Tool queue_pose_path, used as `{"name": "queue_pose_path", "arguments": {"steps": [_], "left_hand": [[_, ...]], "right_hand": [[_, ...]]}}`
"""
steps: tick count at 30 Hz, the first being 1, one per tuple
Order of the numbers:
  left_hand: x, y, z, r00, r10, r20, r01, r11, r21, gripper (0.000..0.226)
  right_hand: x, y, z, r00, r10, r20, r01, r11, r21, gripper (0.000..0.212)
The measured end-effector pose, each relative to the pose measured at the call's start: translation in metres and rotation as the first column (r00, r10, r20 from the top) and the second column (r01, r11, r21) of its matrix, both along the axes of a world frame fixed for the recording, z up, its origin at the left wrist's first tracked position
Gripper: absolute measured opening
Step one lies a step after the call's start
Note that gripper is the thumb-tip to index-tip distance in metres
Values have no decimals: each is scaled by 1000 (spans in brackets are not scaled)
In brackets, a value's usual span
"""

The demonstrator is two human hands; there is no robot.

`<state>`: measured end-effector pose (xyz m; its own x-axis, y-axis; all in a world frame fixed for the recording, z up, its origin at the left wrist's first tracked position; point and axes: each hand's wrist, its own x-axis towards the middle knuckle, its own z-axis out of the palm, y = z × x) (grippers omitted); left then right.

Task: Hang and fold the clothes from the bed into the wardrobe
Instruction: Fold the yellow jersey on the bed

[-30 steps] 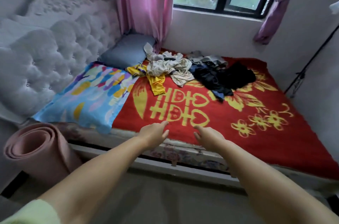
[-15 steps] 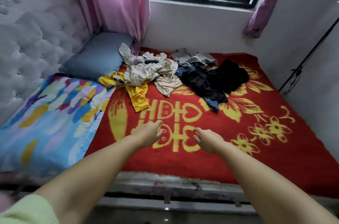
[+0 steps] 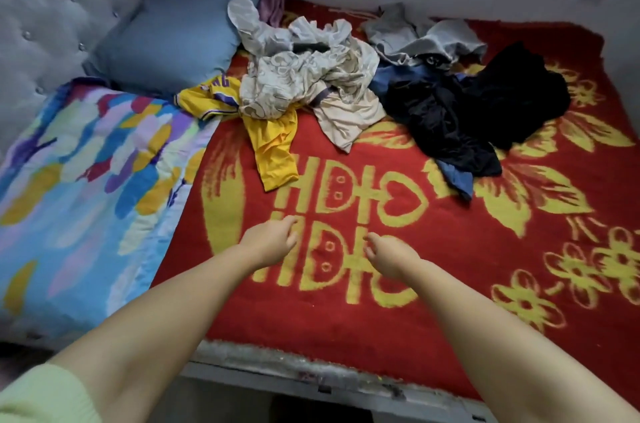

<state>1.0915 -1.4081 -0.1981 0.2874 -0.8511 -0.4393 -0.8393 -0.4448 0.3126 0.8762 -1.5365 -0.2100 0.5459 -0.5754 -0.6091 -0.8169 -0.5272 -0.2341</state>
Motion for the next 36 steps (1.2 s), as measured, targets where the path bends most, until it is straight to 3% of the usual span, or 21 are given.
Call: {"name": "queue_pose_path", "arguments": {"steps": [5,10,13,17,23,25,27,31,36], "left_hand": [[39,-54,-52,990,137,-33,-136,990,27,42],[79,-96,-108,987,156,25,-157,987,41,43],[114,-122,-151,978,178,106,-182,983,27,62],[158,-145,-211,966,12,258,-44,992,117,96],[190,-184,-251,953,-58,298,64,998,-9,108],[194,-198,-252,943,-41,331,50,999,-19,104],[200,-216,-250,946,4,324,17,998,-62,82],[213,-245,-237,979,134,155,-115,985,-130,35],[170,-173,-225,992,110,58,-108,994,-33,34]], "right_hand": [[60,-73,-46,996,88,29,-88,996,12,42],[125,-118,-113,991,121,58,-119,993,-24,38],[157,-129,-168,987,78,141,-65,994,-89,44],[171,-122,-238,973,99,208,-58,979,-196,50],[166,-116,-272,938,190,289,-57,909,-413,56],[166,-114,-274,931,205,301,-52,894,-446,56],[165,-112,-276,932,209,296,-52,886,-461,57],[163,-115,-280,925,211,315,-35,874,-484,56],[166,-117,-279,939,183,291,-37,896,-442,57]]}}
